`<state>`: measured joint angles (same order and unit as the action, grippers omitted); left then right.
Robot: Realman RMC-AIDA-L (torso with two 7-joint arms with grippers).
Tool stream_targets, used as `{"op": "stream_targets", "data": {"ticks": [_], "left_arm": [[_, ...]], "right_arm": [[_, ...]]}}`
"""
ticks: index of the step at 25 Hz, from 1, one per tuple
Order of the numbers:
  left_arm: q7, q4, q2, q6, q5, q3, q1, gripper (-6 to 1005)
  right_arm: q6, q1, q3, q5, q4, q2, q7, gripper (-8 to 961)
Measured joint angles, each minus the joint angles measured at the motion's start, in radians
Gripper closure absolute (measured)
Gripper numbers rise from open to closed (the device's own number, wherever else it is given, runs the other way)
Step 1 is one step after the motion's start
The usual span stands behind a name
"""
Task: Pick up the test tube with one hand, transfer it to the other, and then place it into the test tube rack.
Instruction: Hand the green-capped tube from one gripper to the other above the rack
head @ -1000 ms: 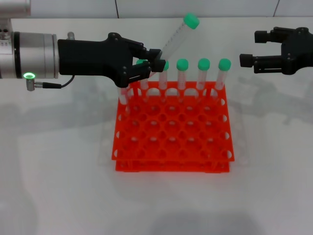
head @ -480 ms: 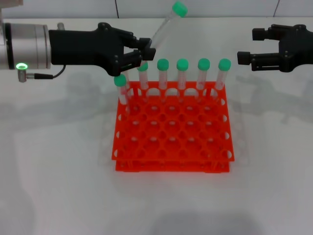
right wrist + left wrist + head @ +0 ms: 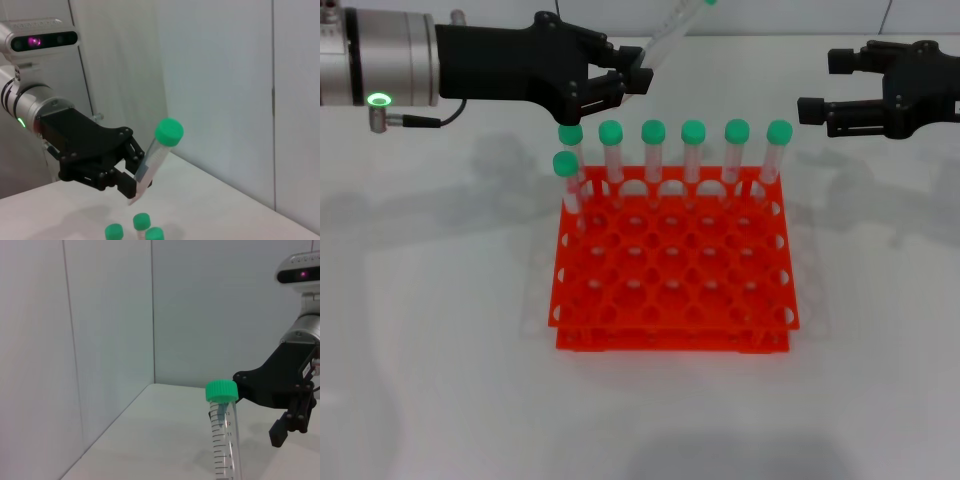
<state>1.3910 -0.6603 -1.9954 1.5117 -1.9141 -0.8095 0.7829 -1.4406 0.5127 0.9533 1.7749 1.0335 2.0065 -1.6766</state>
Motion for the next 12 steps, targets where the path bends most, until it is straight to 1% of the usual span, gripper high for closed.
{"op": "stream_targets", "data": {"ticks": [3, 12], "left_arm": [[-0.005, 0.001, -0.004, -0.001, 0.001, 0.001, 0.003, 787], [-0.007, 0.001, -0.005, -0.01, 0.009, 0.005, -0.01, 786]], "right_arm": [[-0.001, 0.004, -0.004, 0.0, 0.0, 0.0, 0.0, 109], [-0.005, 0.008, -0.005, -0.019, 0.002, 0.001, 0.0, 109]]}}
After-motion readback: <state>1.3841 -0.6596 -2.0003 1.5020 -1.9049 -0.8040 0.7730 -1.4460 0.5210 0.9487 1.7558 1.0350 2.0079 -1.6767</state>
